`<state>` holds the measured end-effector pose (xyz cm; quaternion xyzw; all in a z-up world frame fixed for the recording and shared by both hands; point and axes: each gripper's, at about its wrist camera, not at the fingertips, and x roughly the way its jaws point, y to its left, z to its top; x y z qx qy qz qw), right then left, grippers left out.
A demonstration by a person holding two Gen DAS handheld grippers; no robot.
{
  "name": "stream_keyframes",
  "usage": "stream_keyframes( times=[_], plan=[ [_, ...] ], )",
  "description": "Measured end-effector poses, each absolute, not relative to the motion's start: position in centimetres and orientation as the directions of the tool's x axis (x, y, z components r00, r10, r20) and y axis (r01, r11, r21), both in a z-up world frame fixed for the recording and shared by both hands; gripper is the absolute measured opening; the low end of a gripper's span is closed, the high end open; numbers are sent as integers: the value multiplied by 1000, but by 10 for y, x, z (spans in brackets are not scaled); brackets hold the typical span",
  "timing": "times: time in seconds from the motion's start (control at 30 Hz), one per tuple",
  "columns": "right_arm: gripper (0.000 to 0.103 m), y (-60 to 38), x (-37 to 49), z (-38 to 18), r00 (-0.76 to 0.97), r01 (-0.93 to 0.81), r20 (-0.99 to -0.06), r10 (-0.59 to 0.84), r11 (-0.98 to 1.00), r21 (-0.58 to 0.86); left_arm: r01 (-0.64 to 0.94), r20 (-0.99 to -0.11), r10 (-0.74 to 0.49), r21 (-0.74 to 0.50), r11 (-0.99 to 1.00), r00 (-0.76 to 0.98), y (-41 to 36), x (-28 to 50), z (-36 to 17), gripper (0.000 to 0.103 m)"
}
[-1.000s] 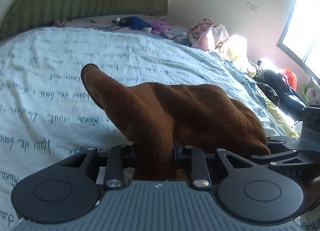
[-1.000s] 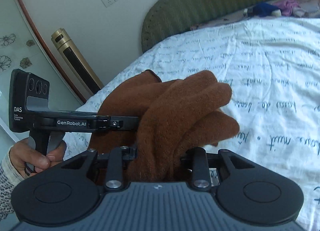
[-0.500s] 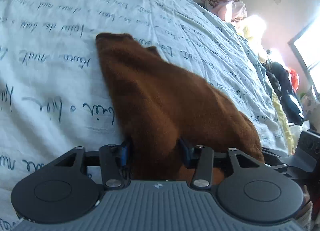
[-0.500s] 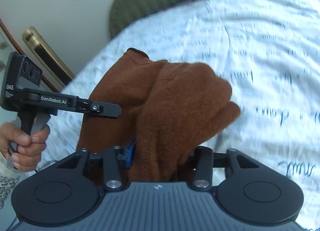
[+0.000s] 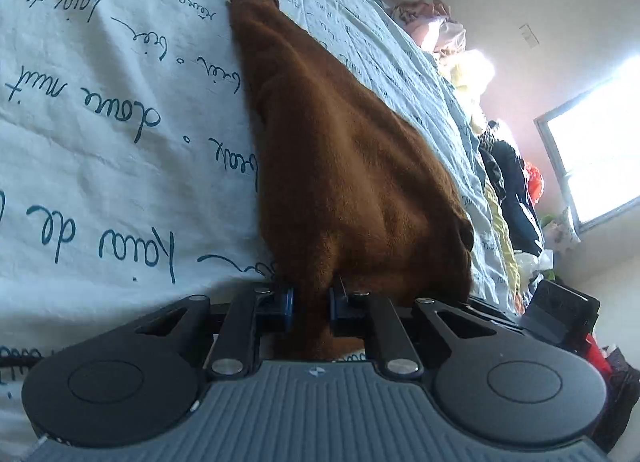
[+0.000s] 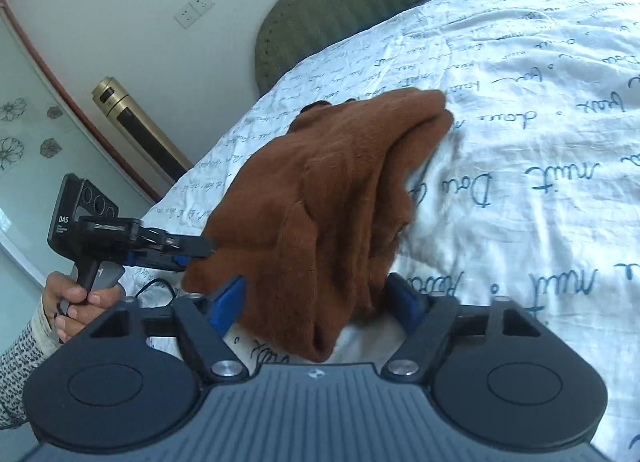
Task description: Fold small clothes
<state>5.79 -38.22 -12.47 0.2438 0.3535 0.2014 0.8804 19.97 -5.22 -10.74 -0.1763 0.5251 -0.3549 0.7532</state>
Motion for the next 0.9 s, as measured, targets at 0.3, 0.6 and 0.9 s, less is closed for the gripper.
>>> stream_keyframes(
  times=[0.3, 0.6, 0.9],
  plan=[
    [15, -364, 58, -81, 694, -250, -485, 532, 810, 530, 242, -665, -687, -644, 726, 291, -22, 175, -89, 12],
    [73, -381, 15, -80, 770, -144, -523, 365, 898, 416, 253, -651, -668, -621, 742, 360, 4, 157, -68, 71],
    [19, -338, 57, -74, 790, -219, -540, 289, 957, 192, 420, -681, -596, -434, 797, 426, -98, 141, -61, 69]
  ],
)
